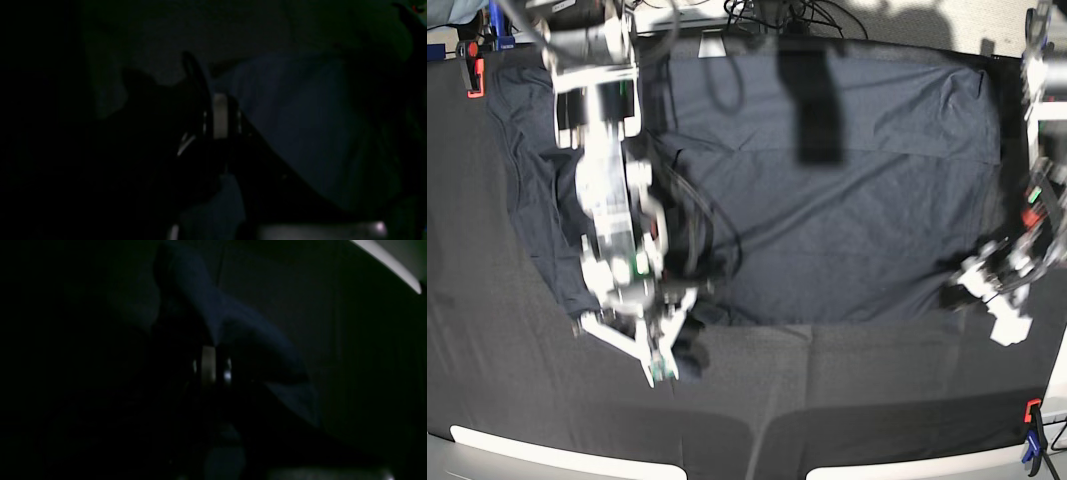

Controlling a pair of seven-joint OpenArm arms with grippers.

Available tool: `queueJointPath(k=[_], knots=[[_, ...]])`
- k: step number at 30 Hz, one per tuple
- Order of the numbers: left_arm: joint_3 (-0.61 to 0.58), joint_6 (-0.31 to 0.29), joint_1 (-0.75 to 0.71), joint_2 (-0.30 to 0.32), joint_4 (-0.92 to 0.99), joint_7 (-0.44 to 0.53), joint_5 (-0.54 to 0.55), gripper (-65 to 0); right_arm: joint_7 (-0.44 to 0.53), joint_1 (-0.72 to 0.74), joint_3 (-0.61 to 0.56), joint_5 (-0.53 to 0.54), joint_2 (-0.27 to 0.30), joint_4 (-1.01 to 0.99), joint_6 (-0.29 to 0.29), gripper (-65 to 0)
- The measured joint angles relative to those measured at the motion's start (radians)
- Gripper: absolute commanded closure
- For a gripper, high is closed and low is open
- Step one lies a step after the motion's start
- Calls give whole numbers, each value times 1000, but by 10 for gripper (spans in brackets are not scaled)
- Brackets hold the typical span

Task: Layout the t-shirt on the table in an organized manner, then fold the t-shirt properly
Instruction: 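Grasp the shirt side with the right gripper and drag it toward the hem, then pull the held shirt edge with the right gripper toward the collar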

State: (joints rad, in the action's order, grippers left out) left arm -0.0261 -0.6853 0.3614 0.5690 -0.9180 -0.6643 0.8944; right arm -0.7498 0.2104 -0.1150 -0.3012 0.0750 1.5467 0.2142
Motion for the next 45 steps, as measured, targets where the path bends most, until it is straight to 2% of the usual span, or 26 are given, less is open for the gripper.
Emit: queueJointPath(k=[2, 6, 15, 20, 26, 31, 37, 42, 45], knots=[[0, 0, -64, 36, -107, -37, 62, 0, -8, -53, 0, -19, 0, 60, 0, 0], [0, 0, -174, 72, -311, -97, 68, 0, -17, -149, 1, -41, 0, 175, 1, 0], [11, -4, -416, 77, -594, -159, 61, 0, -24, -329, 4, -64, 3, 326, 3, 0], [127, -4, -533, 77, -697, -172, 65, 0, -31, -402, 4, -64, 3, 327, 3, 0], [241, -4, -603, 77, -745, -168, 66, 0, -30, -435, 4, -63, 4, 327, 3, 0], [243, -4, -631, 76, -745, -170, 62, 0, -29, -435, 21, -62, 5, 327, 3, 0], [243, -5, -655, 76, -745, -166, -80, 0, -30, -435, 124, -59, 6, 327, 3, 0], [243, 4, -655, 60, -745, -109, -69, 0, -31, -436, 172, 43, 16, 327, 3, 0], [243, 4, -655, 38, -745, -103, -68, 0, -33, -439, 170, 48, 20, 327, 16, 0]])
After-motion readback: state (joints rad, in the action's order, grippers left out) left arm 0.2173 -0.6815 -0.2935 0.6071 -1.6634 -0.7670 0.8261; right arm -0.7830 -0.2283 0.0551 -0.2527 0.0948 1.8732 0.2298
